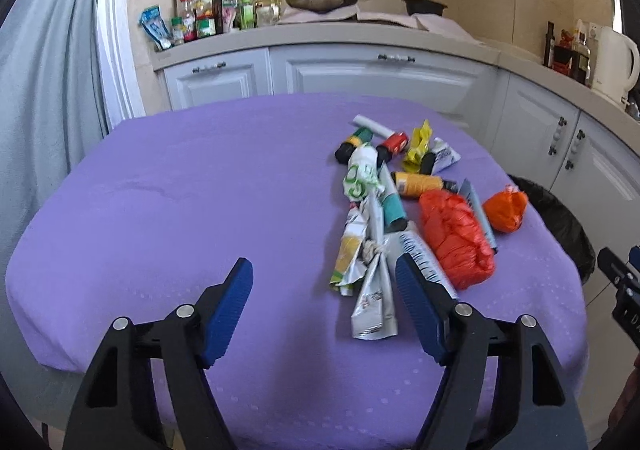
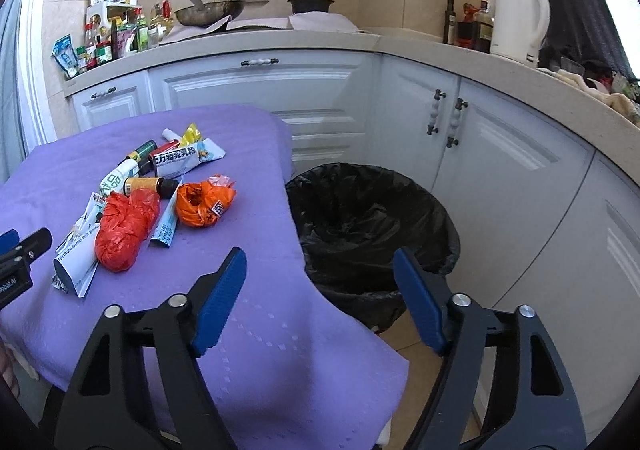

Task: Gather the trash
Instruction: 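Reach into the pile and grasp the white string-tied paper wrapper with the left tool, then grasp the red plastic bag with the right tool while the left tool lifts the white wrapper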

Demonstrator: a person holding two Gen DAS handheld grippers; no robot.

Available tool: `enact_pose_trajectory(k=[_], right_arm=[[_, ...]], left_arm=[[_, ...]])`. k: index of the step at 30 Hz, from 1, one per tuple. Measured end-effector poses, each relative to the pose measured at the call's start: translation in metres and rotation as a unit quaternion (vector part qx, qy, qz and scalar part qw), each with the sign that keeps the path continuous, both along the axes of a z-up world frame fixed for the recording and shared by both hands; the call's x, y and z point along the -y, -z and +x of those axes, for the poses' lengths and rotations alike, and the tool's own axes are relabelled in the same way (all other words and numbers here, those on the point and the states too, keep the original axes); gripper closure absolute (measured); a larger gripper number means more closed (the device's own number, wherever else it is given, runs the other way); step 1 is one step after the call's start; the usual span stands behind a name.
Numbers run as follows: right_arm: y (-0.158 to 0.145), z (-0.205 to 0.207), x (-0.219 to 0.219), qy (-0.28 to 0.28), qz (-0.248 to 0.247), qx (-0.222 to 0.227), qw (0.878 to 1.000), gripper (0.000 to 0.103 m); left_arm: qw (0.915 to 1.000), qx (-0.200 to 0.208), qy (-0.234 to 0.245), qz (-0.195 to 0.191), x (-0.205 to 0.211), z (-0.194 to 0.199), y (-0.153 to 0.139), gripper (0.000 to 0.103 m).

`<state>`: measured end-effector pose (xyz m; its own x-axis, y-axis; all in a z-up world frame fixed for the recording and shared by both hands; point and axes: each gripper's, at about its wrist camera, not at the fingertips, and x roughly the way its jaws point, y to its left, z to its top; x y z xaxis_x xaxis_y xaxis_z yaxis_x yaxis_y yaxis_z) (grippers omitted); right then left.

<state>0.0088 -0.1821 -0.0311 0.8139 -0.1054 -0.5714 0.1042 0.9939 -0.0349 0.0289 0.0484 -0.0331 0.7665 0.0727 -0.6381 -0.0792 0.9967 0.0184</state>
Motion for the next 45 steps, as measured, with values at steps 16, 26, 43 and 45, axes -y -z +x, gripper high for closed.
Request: enact_pose_trajectory(k=[16, 26, 43, 45], right_arm=[[0.013, 0.005, -0.008, -0.009, -0.002, -0.021, 1.0, 0.031], [0.014, 0.003, -0.008, -0.01, 0.0, -0.022, 1.0, 0.031], [0.002, 0.01, -0.027, -0.037, -0.004, -0.01, 0.999, 0.039], [-0.002, 0.013, -0.035, -0.049, -0.003, -0.006, 0.999, 0.039]], left_arm=[[0.9971, -0.054, 0.051, -0.016, 0.012, 0.003, 0.032, 0.055], [0.9962, -0.049, 0.066, -0.029, 0.018, 0.0, 0.032, 0.085], [0.9993, 0.014, 0.035, -0.006, 0.0, -0.004, -0.001, 0.085], [0.9996, 0.016, 0.02, -0.009, -0.011, -0.001, -0.002, 0.085]])
